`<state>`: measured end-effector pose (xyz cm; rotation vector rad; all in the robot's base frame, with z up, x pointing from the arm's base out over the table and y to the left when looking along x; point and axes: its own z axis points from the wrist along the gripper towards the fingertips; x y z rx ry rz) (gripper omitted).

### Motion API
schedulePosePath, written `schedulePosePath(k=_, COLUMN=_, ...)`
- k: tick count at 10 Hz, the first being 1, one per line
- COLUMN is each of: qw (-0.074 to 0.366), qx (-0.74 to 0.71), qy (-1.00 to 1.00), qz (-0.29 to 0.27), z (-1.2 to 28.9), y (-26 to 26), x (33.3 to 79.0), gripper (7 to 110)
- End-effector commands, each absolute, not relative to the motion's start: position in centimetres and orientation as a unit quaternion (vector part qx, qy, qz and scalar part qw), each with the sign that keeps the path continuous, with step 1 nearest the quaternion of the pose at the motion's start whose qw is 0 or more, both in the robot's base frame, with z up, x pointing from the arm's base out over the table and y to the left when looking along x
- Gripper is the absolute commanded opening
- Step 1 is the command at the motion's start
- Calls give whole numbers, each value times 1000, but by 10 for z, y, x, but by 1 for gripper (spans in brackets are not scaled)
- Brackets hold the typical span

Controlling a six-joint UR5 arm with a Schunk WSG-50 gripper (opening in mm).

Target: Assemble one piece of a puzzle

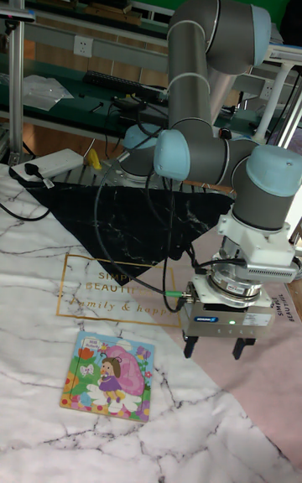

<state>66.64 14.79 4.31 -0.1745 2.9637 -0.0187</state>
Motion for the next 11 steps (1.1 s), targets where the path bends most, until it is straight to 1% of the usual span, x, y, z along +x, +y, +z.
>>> schedulePosePath(k=1, qw=97, qx=-35, qy=995, qz=-9, z=53, y=129, x=672, gripper=7)
schedulePosePath(k=2, qw=104, qx=-23, qy=994, qz=-10, z=51, y=125, x=676, gripper=7)
schedulePosePath(k=4, qw=105, qx=6, qy=994, qz=17, z=50, y=133, x=676, gripper=7)
schedulePosePath(k=6, qw=108, qx=-8, qy=994, qz=-13, z=48, y=117, x=677, gripper=7)
schedulePosePath(k=8, qw=106, qx=-8, qy=994, qz=-5, z=42, y=113, x=677, gripper=7)
schedulePosePath(k=11, qw=105, qx=3, qy=994, qz=-4, z=42, y=112, x=677, gripper=7)
